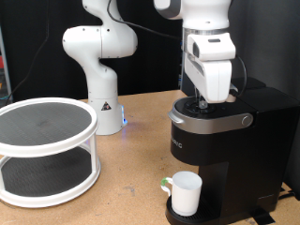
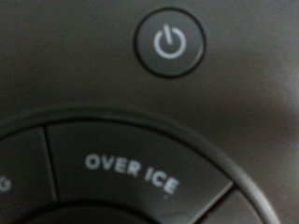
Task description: Make a cup of coffee with the keurig machine
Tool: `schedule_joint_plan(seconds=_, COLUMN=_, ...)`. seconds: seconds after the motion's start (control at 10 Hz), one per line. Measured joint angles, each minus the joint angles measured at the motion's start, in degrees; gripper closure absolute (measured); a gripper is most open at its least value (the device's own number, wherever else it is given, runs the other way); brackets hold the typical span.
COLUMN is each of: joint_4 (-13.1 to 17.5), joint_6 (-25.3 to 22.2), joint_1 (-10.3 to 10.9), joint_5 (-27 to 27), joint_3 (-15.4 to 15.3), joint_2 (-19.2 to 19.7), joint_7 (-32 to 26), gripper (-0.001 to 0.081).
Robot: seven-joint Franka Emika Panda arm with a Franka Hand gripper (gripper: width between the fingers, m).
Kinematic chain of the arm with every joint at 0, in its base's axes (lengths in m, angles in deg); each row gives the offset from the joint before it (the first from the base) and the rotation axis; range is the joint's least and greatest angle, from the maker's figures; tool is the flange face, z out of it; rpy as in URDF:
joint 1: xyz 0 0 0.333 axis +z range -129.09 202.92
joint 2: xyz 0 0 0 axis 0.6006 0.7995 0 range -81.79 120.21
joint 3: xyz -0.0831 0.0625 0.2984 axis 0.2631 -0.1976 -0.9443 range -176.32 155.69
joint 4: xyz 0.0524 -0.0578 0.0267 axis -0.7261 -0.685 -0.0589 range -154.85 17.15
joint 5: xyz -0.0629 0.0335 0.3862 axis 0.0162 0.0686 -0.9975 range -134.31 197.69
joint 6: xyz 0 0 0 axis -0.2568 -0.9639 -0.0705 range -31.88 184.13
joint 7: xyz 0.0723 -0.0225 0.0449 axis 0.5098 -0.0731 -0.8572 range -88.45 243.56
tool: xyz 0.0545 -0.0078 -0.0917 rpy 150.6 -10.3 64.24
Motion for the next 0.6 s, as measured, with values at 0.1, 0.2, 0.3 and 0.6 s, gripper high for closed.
schedule_joint_plan(seconds=0.1, joint_4=1.5, joint_6=-2.3, joint_1=0.0, joint_5=0.0, joint_3=0.1, joint_2=1.0, joint_7=0.0, gripper=0.0799)
schedule_joint_plan(seconds=0.2, joint_4=3.1, joint_6=-4.6, joint_1=0.0, joint_5=0.0, joint_3=0.2, joint_2=2.0, joint_7=0.0, gripper=0.0799)
schedule_joint_plan(seconds=0.3, joint_4=4.7, joint_6=-7.1, joint_1=0.0, joint_5=0.0, joint_3=0.3, joint_2=3.1, joint_7=0.0, gripper=0.0799)
schedule_joint_plan(seconds=0.6, joint_4=9.6, joint_6=-14.3, joint_1=0.0, joint_5=0.0, joint_3=0.7, joint_2=6.4, joint_7=0.1, gripper=0.0799)
